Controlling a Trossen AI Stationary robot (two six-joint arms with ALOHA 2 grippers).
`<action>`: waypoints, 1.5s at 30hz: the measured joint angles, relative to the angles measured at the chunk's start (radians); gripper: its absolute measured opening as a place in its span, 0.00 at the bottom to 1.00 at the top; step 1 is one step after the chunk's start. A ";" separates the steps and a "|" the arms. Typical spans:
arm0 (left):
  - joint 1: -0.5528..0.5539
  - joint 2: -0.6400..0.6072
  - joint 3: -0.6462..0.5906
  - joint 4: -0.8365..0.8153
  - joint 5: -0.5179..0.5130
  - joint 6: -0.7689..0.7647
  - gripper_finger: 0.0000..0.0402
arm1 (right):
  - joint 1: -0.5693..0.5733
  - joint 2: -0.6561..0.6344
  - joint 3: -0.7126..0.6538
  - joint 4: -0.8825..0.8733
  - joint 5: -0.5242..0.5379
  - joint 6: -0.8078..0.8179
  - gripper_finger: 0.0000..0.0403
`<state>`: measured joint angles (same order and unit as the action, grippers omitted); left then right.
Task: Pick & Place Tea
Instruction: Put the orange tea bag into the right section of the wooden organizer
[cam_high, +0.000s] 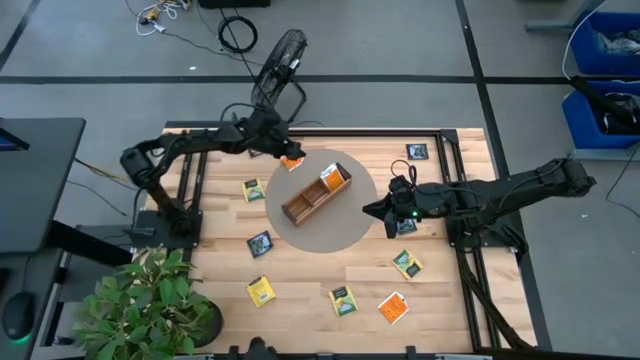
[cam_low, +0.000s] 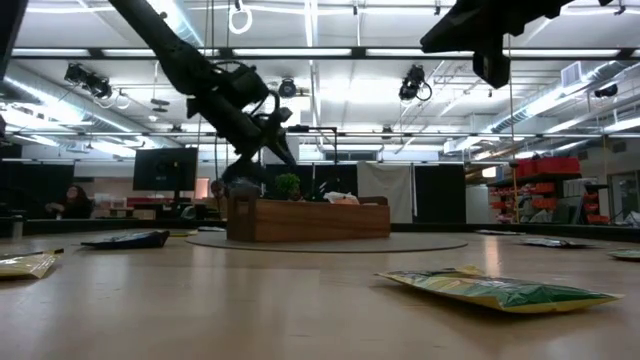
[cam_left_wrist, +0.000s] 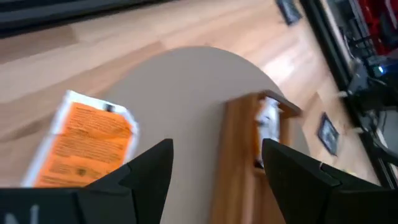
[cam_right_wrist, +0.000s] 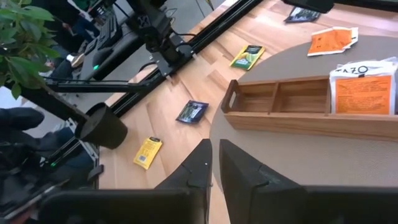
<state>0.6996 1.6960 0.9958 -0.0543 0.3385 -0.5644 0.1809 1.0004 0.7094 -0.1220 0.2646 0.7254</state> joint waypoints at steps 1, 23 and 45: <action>0.009 0.008 0.000 -0.005 -0.008 -0.010 0.63 | 0.001 0.000 0.000 0.000 0.006 0.000 0.10; 0.134 0.116 -0.001 -0.050 0.013 -0.036 0.63 | 0.003 0.000 0.000 -0.009 0.009 -0.006 0.10; 0.141 0.170 0.000 -0.010 -0.029 0.042 0.63 | 0.003 0.000 0.000 -0.027 0.034 0.000 0.10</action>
<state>0.8406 1.8664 0.9962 -0.0647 0.3098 -0.5229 0.1841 1.0004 0.7094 -0.1491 0.2981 0.7249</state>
